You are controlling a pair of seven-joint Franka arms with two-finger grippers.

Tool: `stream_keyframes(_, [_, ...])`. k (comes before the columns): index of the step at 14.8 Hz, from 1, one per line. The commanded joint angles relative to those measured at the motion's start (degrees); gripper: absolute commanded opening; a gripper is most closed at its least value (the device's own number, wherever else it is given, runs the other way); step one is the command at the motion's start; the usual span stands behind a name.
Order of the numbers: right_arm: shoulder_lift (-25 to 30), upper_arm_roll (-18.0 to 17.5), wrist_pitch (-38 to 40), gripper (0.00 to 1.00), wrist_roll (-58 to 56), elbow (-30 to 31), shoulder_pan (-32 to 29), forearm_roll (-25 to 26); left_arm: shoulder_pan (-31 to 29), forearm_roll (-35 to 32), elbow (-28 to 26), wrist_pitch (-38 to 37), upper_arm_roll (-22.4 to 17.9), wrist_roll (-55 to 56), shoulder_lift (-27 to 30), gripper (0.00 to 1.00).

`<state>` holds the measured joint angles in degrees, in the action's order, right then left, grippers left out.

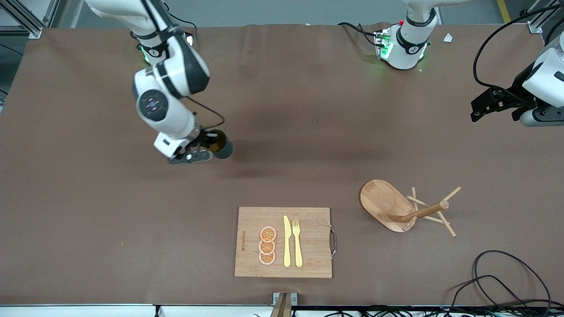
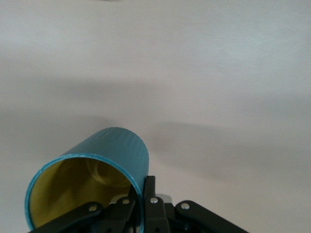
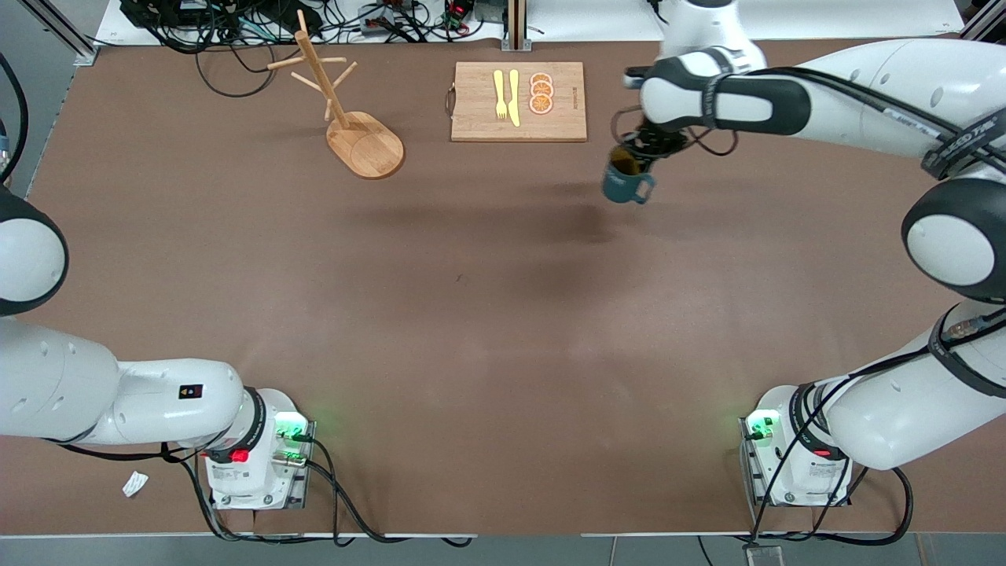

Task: Pass cup and hang on rack
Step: 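Lift the teal mug with the right gripper toward the table middle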

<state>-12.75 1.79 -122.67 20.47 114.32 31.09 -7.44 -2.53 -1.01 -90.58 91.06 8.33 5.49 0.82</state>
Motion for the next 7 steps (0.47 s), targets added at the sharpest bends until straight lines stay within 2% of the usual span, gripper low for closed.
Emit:
stream_keyframes(1, [-3.5, 0.8, 0.7, 0.00, 9.2, -5.5, 5.2, -0.7, 0.0, -0.2, 1.1, 0.5, 0.1, -0.3, -1.2, 1.00])
stream_keyframes(5, [-10.8, 0.9, 0.4, 0.00, 17.1, -13.1, 11.3, -0.7, 0.1, -0.4, 1.0, 0.3, 0.4, -0.9, -1.1, 1.00])
stream_keyframes(7, [-14.0, 0.9, 0.2, 0.00, 18.9, -16.3, 13.5, -0.7, -0.2, -0.2, 1.0, 0.2, 0.4, -8.9, -1.3, 1.00])
